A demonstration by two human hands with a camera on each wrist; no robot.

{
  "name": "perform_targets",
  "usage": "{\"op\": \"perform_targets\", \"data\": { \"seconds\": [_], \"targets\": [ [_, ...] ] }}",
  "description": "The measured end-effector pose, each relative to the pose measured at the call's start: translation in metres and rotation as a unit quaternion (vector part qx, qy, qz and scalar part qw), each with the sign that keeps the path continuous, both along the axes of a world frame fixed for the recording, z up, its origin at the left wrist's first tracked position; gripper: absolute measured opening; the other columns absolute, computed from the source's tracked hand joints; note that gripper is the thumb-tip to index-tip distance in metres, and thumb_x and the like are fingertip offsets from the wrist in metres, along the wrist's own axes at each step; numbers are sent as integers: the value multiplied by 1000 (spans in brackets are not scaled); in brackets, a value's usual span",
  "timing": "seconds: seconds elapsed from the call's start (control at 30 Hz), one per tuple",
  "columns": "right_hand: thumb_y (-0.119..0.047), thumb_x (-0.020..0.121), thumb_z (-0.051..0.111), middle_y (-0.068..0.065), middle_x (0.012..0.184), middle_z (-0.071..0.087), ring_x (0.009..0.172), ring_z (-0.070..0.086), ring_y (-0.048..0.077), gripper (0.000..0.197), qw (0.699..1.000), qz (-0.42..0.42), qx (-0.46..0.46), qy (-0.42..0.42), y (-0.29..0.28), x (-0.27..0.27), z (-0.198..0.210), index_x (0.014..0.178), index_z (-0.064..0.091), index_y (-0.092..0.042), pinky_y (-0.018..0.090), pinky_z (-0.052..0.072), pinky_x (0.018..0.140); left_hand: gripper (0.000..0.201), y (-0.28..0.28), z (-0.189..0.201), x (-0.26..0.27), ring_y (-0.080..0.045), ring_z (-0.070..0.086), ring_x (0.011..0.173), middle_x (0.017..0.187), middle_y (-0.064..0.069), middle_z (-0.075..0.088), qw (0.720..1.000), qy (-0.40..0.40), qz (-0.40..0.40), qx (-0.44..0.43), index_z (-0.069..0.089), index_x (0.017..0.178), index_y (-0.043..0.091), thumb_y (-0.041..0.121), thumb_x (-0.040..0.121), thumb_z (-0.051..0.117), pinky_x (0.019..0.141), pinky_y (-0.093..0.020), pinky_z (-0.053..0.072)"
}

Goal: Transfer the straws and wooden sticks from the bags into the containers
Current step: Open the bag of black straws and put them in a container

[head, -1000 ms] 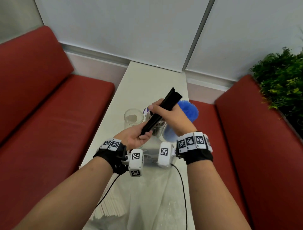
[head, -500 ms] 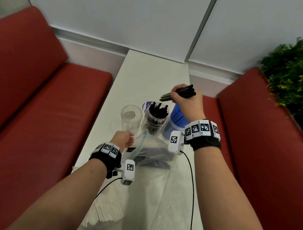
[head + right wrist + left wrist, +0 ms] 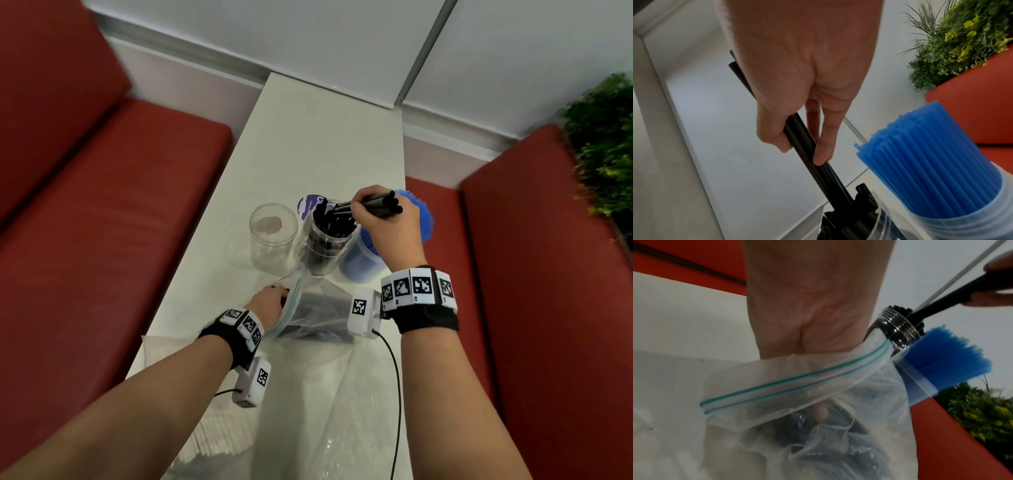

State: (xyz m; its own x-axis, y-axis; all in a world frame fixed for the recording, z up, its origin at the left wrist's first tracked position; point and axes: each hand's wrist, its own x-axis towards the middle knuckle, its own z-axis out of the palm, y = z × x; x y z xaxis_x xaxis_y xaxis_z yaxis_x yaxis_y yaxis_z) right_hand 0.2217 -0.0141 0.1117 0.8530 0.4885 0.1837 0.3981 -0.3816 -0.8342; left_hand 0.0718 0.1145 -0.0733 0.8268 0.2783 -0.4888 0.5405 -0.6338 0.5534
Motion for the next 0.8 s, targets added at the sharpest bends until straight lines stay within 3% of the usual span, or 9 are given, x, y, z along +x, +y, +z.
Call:
{"op": "perform_targets", "data": {
  "seconds": [0.07, 0.17, 0.2, 0.33, 0.43, 0.53, 0.67, 0.73, 0.8],
  "targets": [
    [-8, 86, 68, -11, 70, 69, 71, 64, -1, 12, 1000, 4, -14, 2, -1, 0, 3, 80, 73, -17, 13, 48, 70, 41, -3, -4, -3, -35, 47, 126, 145, -16, 41, 999, 23, -25, 38, 42, 143, 9, 13, 101, 42, 107, -41, 37],
    [-8, 84, 68, 6, 72, 71, 78, 72, 25, 9, 999, -15, 8, 31, -2, 6, 11, 79, 73, -13, 36, 58, 76, 45, -7, -8, -6, -37, 48, 123, 148, -15, 34, 991, 52, -57, 110, 35, 146, 13, 18, 101, 42, 105, -43, 39],
    [-8, 84, 69, 7, 72, 72, 77, 72, 26, 8, 999, -20, 24, 32, -1, 9, 14, 81, 73, -13, 35, 59, 76, 45, -8, -8, -6, -37, 48, 122, 148, -14, 33, 990, 52, -60, 118, 36, 145, 13, 18, 101, 43, 104, -42, 39],
    [-5, 85, 69, -10, 68, 69, 68, 65, -2, 6, 998, -27, 47, -14, 10, 15, 11, 86, 74, -9, 11, 49, 70, 45, -10, -10, -5, -37, 48, 120, 148, -15, 32, 986, 55, -66, 141, 36, 145, 13, 15, 100, 41, 103, -39, 39],
    [-4, 87, 73, 4, 85, 73, 81, 68, 7, 5, 999, -11, 48, -12, 11, 5, -6, 91, 74, -5, 18, 53, 80, 52, -14, -12, -5, -33, 48, 117, 147, -15, 30, 973, 69, -89, 201, 25, 149, 15, 14, 99, 40, 101, -36, 37],
    [-6, 88, 74, 7, 92, 72, 90, 69, 19, 8, 999, 21, 16, -36, 3, -6, -25, 95, 75, -10, 29, 56, 87, 60, -16, -18, -8, -34, 43, 118, 144, -15, 30, 972, 85, -87, 201, 22, 150, 22, 12, 95, 44, 99, -40, 42],
    [-12, 86, 73, -6, 79, 72, 81, 69, 8, 7, 1000, 14, 8, -1, 0, -4, -32, 87, 75, -18, 20, 55, 77, 59, -16, -17, -7, -31, 38, 120, 137, -10, 35, 961, 102, -94, 240, 33, 145, 25, 21, 91, 54, 96, -41, 42],
    [-12, 85, 70, -5, 73, 70, 72, 66, 2, 7, 1000, 0, -23, 18, 4, 3, -32, 82, 74, -16, 16, 52, 69, 57, -18, -14, -6, -30, 36, 122, 137, -6, 36, 945, 111, -113, 287, 36, 142, 27, 23, 88, 57, 97, -41, 36],
    [-13, 86, 69, 1, 76, 71, 77, 67, 8, 6, 997, -15, -61, 49, 11, 12, -33, 82, 73, -15, 22, 56, 70, 54, -21, -12, -6, -30, 33, 124, 138, -4, 35, 932, 112, -136, 318, 40, 138, 27, 24, 87, 57, 99, -43, 32]
  ]
}}
